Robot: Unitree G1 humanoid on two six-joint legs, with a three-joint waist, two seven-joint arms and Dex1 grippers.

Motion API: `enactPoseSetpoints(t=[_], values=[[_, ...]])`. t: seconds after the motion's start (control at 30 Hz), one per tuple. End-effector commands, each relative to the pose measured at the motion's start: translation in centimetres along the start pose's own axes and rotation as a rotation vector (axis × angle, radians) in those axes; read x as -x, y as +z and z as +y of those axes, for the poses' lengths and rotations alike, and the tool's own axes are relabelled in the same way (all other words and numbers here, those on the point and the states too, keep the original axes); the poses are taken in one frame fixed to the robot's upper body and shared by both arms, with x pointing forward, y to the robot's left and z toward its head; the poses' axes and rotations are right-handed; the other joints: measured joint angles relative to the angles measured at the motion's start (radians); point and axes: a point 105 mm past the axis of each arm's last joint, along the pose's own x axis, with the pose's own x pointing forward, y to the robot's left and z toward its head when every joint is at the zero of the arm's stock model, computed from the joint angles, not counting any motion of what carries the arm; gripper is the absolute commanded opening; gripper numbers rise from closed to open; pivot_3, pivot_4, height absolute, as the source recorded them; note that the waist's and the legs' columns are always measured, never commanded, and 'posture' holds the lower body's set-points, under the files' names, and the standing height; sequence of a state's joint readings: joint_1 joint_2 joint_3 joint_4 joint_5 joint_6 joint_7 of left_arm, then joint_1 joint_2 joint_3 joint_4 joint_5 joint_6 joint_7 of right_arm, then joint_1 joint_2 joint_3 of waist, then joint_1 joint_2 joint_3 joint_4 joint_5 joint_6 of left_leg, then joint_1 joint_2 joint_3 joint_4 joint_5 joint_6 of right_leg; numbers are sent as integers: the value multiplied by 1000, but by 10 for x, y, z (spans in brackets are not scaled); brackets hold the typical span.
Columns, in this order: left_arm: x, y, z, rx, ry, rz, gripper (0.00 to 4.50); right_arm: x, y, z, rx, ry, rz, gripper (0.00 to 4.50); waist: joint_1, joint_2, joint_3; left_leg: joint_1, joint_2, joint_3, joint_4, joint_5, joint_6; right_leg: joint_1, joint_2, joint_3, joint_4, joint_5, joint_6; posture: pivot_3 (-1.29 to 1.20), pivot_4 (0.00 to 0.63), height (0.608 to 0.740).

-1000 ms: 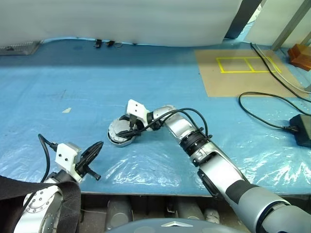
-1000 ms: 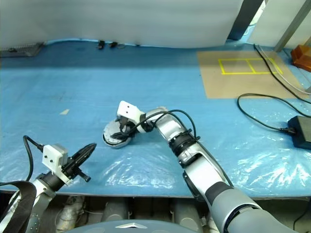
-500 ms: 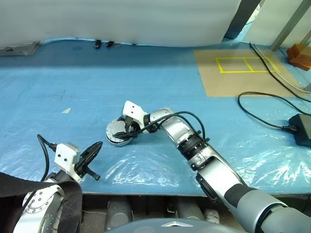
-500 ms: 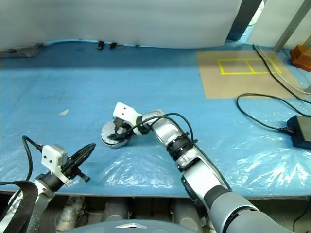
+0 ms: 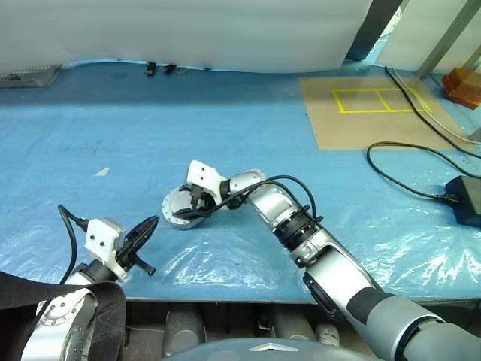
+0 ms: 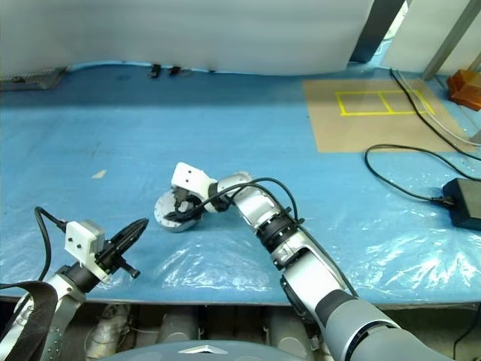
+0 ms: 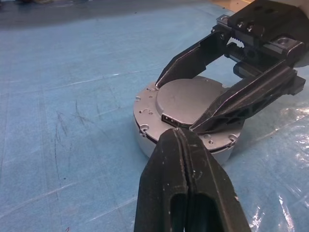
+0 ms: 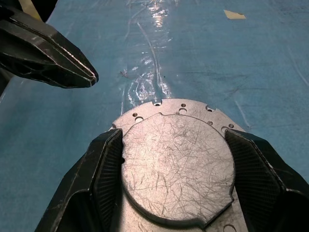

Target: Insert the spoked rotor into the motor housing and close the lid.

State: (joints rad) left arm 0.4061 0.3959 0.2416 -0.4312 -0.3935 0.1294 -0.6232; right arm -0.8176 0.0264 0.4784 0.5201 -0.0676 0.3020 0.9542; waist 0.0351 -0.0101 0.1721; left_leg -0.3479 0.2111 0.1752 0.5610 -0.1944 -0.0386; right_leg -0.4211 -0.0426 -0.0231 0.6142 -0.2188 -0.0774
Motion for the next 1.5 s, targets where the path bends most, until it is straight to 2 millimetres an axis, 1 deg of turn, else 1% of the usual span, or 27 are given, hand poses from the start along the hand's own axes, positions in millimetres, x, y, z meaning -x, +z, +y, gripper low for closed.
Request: enactPoseSetpoints(t=[0.03, 0.13, 0.23, 0.3, 0.37, 0.5, 0.57, 0.63, 0.8, 0.93, 1.17, 1.23, 1.3, 1.43, 1.5], values=[[2, 4, 2, -18, 6, -6, 0, -5, -22, 3, -19, -3, 90, 2992, 0, 0, 0, 0, 0, 0, 0, 0, 0, 0, 0, 0, 0, 0, 0, 0, 150, 740], [2, 3, 2, -17, 6, -5, 0, -6, -31, 4, -31, -4, 127, 2992, 0, 1, 0, 3, 0, 0, 0, 0, 0, 2, 0, 1, 0, 0, 0, 0, 150, 740], [1, 3, 2, -17, 6, -5, 0, -8, -27, 13, -87, 46, 92, 2992, 0, 1, -1, 5, 0, 0, 0, 0, 0, 3, 0, 1, 1, -3, 5, 0, 150, 740], [1, 3, 2, -18, 6, -5, 0, -9, -27, 16, -90, 54, 94, 2992, 0, 1, -1, 5, 0, -1, 0, 0, 0, 3, 0, 1, 1, -3, 6, 0, 150, 740], [1, 3, 2, -19, 6, -5, 0, -10, -30, 16, -87, 46, 105, 2992, 0, 1, -1, 5, 0, -1, 0, 0, 0, 3, 0, 1, 1, -3, 5, 0, 150, 740], [1, 2, 3, -20, 7, -4, 0, -11, -39, 11, -60, 6, 141, 2992, -3, 2, -2, 5, 0, 0, 0, 0, 0, 3, 0, 2, 1, 0, 0, 0, 150, 740], [1, 2, 3, -21, 7, -2, 0, -11, -42, 9, -60, -9, 148, 2992, -5, 3, -2, 5, 0, 0, 0, 0, 0, 3, 0, 2, 1, 0, 0, 0, 150, 740], [1, 2, 3, -23, 5, 0, 0, -12, -47, 9, -53, -13, 162, 2992, -10, 4, -3, 6, 0, -1, 0, 0, 0, 4, 0, 2, 2, -3, 6, 0, 150, 740], [-2, 2, 2, -28, -4, -2, 0, -10, -53, 9, -48, -17, 180, 2992, -12, 5, -3, 14, -1, -2, 0, 0, 0, 11, 0, 2, 2, -4, 7, 0, 150, 740], [-14, 6, 5, -45, -13, -13, 0, -9, -54, 9, -47, -5, 187, 2992, -11, 5, -3, 16, -2, -4, 0, 0, 0, 13, -1, 2, 2, -4, 7, 0, 150, 740], [-52, 14, 9, -109, -70, -7, 0, -10, -49, 9, -40, 2, 177, 2992, -12, 7, -4, 15, -3, -5, 0, 0, 0, 14, -2, 2, 2, -4, 7, 0, 150, 740], [-60, 9, 8, -111, -101, 33, 0, -10, -48, 9, -38, 1, 175, 2992, -13, 8, -4, 15, -3, -5, 0, 0, 0, 14, -2, 2, 2, -4, 7, 0, 150, 740], [-63, -2, 8, -106, -122, 103, 0, -10, -47, 8, -34, -6, 174, 2992, -15, 8, -5, 14, -3, -4, -1, 0, 0, 13, -2, 2, 2, -4, 7, 0, 150, 740], [-61, -20, 0, -56, -181, 201, 0, -8, -44, 4, -28, -28, 162, 2992, -16, 9, -5, 14, -3, -4, -1, 0, 0, 14, -2, 2, 1, -4, 7, 0, 150, 740], [-59, -26, -4, -39, -203, 234, 0, -6, -43, 1, -25, -45, 154, 2992, -16, 11, -7, 15, -4, -4, -1, 0, 0, 14, -3, 2, 1, -4, 7, 0, 150, 740]])
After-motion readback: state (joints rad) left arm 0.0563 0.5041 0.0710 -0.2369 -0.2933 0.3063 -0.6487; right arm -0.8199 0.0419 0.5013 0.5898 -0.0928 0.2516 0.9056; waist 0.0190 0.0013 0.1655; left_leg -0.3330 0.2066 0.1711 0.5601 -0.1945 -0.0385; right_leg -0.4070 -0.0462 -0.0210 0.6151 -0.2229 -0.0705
